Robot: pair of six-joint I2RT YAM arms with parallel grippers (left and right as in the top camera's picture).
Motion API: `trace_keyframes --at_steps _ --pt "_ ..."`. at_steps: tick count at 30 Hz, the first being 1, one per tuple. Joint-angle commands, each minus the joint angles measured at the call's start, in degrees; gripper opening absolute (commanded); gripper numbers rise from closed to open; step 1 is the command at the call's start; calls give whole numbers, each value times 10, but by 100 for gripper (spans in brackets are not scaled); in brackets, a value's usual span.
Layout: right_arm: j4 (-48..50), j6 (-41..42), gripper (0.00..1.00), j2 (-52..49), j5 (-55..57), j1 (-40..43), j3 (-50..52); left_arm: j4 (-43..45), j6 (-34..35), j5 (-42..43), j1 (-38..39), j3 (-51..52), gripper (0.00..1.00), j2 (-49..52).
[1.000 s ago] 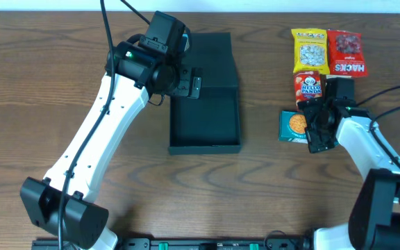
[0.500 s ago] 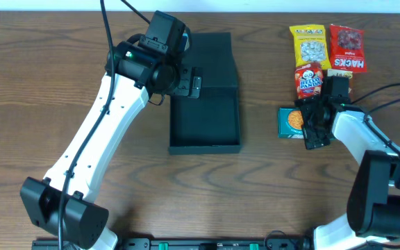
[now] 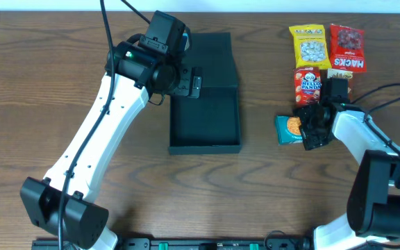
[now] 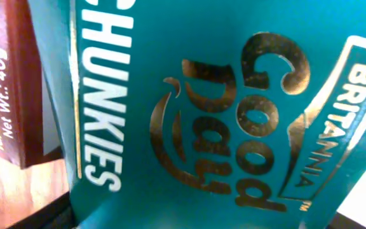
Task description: Pack container
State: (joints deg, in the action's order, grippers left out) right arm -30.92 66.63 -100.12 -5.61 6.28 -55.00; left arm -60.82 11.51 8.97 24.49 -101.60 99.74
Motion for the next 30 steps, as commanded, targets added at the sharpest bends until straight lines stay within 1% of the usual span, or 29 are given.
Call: trace_keyframes --at_steps 1,5,9,13,16,19,25,27,30 --pt "5 -88 67 -22 -68 0 15 0 -12 -6 -2 -8 95 -1" --pt "14 -155 57 -20 -122 0 14 0 -12 -6 -2 -8 95 -1" --pt "14 -194 54 -19 -176 0 14 0 -12 -6 -2 -8 95 -1" --pt "14 -232 47 -12 -239 -3 14 0 -12 -9 -2 -8 95 -1" --pt "13 -261 44 3 -289 -7 14 -5 -12 -37 -3 -8 95 -1" --pt "11 -287 44 36 -322 -14 14 -12 -12 -49 -11 -8 95 -1" --pt "10 -355 52 158 -323 -36 14 -24 -10 -44 -52 -8 95 -1" --pt "21 -369 52 202 -315 -54 14 -29 -8 -45 -68 -8 95 -1" --pt "47 -369 52 255 -298 -94 14 -37 -6 -44 -90 -8 95 -1"
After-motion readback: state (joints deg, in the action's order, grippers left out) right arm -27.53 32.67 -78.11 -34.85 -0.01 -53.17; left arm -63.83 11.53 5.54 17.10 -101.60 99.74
